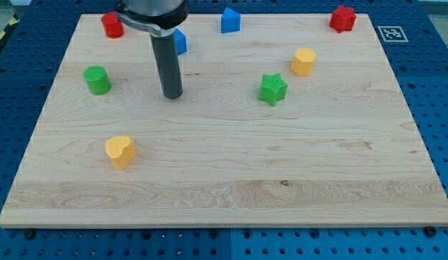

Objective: Push the green star to the bottom left of the hexagon

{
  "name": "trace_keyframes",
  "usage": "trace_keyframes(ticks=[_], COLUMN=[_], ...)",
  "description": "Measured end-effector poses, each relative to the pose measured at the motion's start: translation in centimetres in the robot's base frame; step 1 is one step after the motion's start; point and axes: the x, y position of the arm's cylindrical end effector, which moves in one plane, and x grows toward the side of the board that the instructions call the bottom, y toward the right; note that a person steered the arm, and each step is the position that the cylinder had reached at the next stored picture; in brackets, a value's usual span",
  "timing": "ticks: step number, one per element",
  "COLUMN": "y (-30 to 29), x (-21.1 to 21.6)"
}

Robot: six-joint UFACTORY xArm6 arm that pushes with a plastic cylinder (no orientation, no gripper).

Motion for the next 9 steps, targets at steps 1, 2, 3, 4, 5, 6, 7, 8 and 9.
trace_keyframes(ticks=[1, 2, 3, 4, 5, 6, 7, 8, 9], y=[1.4, 4.4, 9.7, 14.1, 14.2, 15.0, 16.4, 18.0, 19.5], x=[-2.1, -4.9, -5.4, -4.9, -3.9, -2.2, -0.8, 0.2, 1.7])
